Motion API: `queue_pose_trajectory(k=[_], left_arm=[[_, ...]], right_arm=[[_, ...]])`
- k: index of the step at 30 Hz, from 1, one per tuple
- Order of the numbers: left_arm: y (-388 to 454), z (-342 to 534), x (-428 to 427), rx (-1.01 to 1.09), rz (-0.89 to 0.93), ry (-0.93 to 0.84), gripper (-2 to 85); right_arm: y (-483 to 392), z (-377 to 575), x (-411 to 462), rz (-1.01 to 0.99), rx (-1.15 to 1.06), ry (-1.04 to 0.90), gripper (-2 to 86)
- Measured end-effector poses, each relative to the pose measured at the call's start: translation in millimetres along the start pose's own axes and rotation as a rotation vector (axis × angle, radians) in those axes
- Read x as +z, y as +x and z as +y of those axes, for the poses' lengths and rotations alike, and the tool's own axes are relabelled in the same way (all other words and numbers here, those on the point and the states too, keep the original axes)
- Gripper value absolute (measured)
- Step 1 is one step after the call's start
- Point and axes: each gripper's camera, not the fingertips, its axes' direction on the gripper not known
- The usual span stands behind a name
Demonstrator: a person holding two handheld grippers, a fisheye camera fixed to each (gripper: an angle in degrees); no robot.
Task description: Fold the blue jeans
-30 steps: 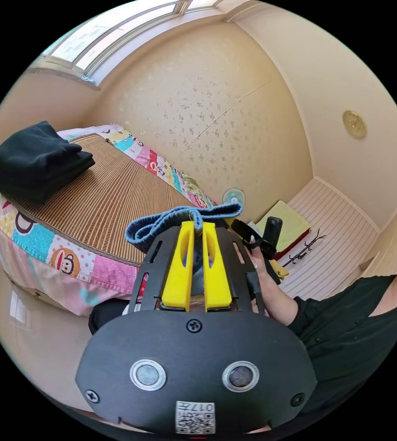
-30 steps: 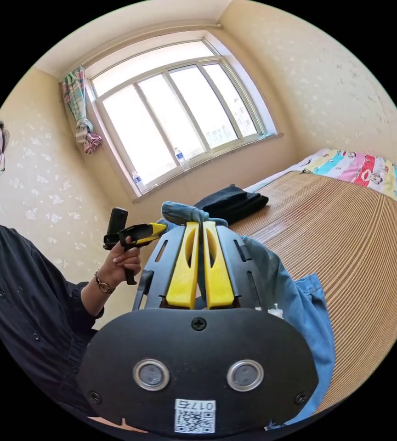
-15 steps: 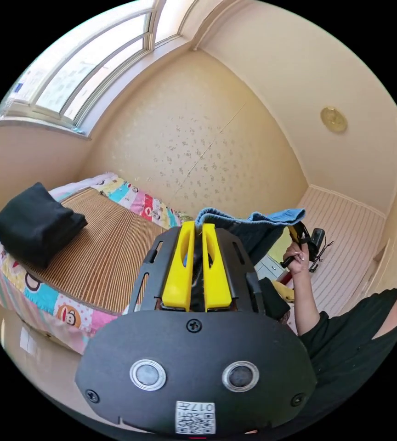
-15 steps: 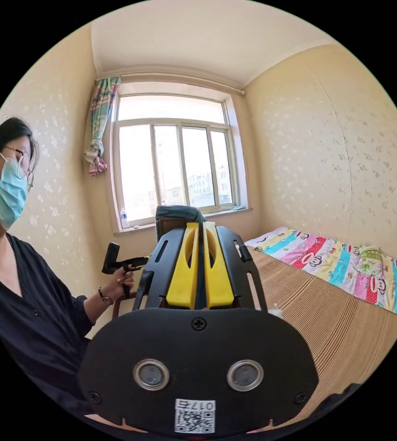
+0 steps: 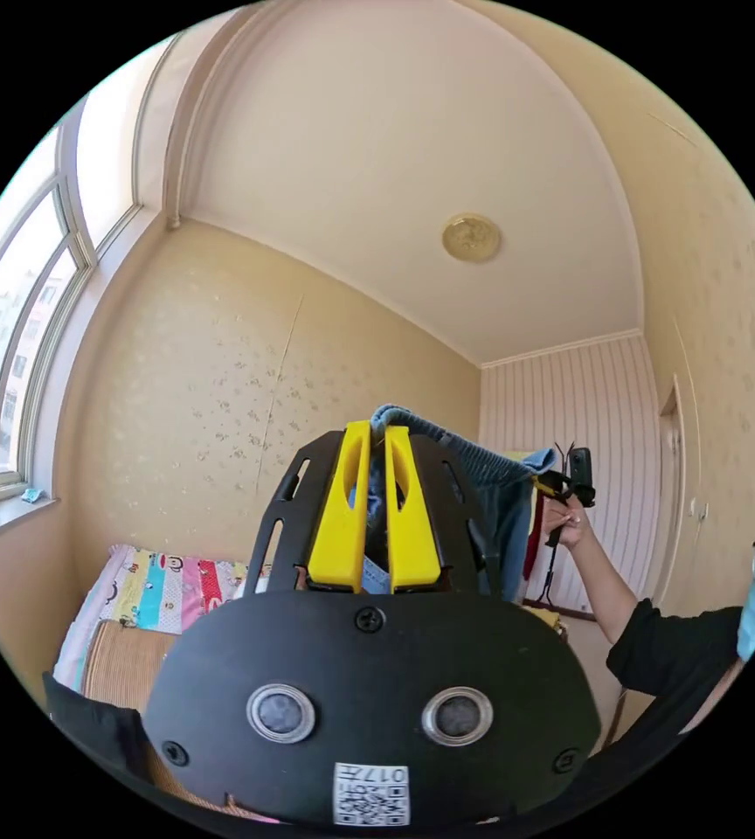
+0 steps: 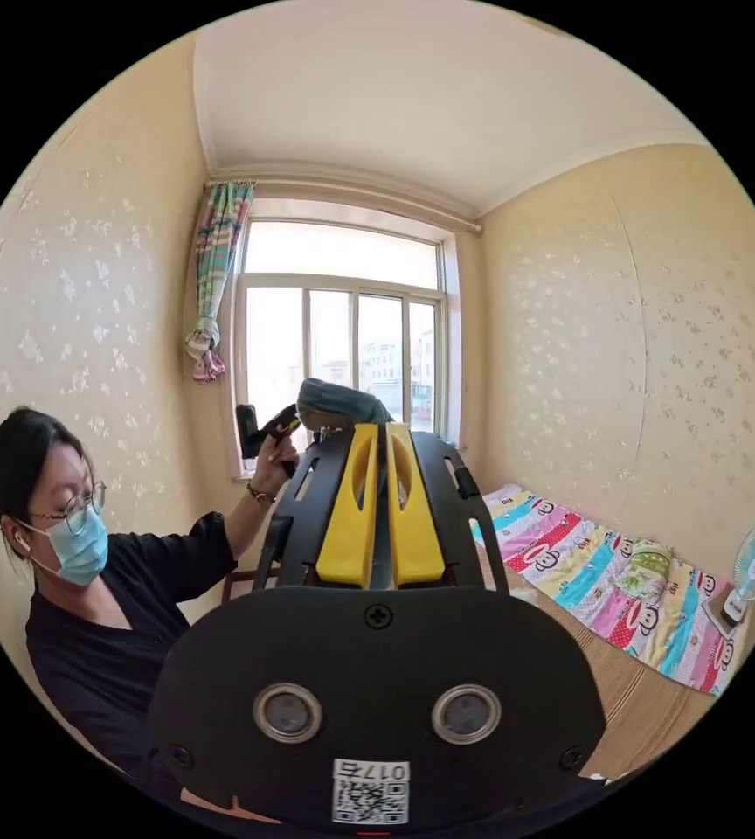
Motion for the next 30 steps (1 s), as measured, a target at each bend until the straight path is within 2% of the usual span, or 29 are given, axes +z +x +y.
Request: queue_pose_trajectory(k=[5, 7, 9, 11, 14, 16, 20, 25, 30], left_arm=[[65, -43, -12, 0.178, -0.072, 0.072, 2.5], [80, -57, 1, 0.214, -0.149, 0.016, 2.4], [79, -65, 13, 0.168, -0.150, -0.064, 2.5], [85, -67, 13, 0.158, -0.154, -0.086, 2.4], [110, -66, -3, 0.236, -0.160, -0.051, 2.5], [117, -68, -8, 0.250, -0.142, -0.089, 2.5], [119, -62, -15, 0.223, -0.126, -0.142, 2.5], [139, -55, -68, 0.179, 0.016, 0.041, 2.9], [180, -69, -95, 0.231, -0.027, 0.135, 3.2]], right_arm=[[-13, -61, -16, -0.164, 0.001, 0.135, 1.8], [6, -78, -2, -0.194, 0.124, 0.118, 1.8], [37, -90, 17, -0.198, 0.318, 0.074, 1.8], [42, -92, 22, -0.207, 0.391, 0.098, 1.8], [18, -105, 22, -0.192, 0.301, 0.129, 1.8], [1, -112, 22, -0.140, 0.233, 0.114, 1.8], [-32, -128, 29, 0.000, 0.125, 0.010, 1.8], [-86, -139, 12, -0.021, -0.032, 0.083, 1.6], [-134, -165, -10, -0.011, -0.124, 0.049, 1.5]])
